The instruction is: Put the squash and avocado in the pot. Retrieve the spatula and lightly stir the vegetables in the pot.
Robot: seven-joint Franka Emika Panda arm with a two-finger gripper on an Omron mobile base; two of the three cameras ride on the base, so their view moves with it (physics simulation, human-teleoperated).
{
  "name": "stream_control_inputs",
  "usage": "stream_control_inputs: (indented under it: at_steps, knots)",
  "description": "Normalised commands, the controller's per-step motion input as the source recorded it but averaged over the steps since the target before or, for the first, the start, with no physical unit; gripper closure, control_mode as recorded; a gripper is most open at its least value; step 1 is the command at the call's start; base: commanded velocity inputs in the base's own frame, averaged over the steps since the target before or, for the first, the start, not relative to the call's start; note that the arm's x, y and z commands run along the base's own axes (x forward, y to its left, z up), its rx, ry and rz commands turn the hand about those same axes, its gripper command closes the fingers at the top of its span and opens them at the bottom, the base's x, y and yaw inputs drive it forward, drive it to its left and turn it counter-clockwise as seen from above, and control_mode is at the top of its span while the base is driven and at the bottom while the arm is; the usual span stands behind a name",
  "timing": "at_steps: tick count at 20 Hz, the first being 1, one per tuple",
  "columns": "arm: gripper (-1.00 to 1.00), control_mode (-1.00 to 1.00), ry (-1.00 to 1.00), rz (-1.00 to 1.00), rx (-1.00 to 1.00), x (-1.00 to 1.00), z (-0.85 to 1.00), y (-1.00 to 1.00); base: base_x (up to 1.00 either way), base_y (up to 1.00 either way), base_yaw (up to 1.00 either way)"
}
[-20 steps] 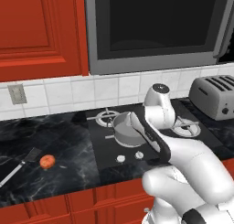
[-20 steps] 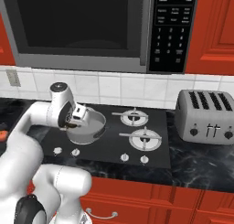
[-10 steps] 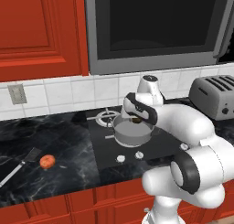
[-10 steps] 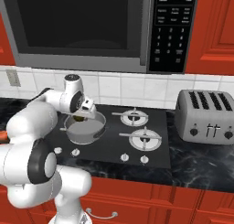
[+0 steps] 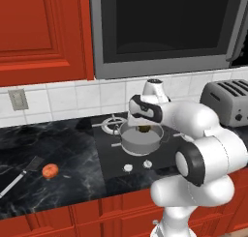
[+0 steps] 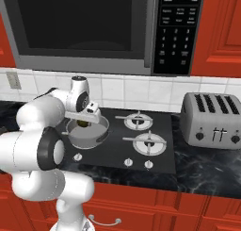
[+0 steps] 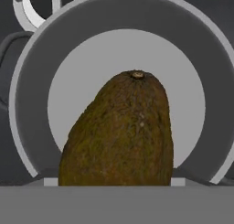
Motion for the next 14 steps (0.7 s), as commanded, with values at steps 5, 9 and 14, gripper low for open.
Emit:
stream_control_inputs:
  at_steps: [5, 9, 14]
  knots:
    - [1.0, -1.0, 0.0, 0.0, 0.0, 0.07, -0.36, 0.0, 0.0, 0.0, 0.0]
    - [1.0, -1.0, 0.09, 0.0, 0.0, 0.22, -0.39, 0.05, 0.0, 0.0, 0.0]
    - [1.0, -1.0, 0.03, 0.0, 0.0, 0.51, -0.14, 0.07, 0.0, 0.0, 0.0]
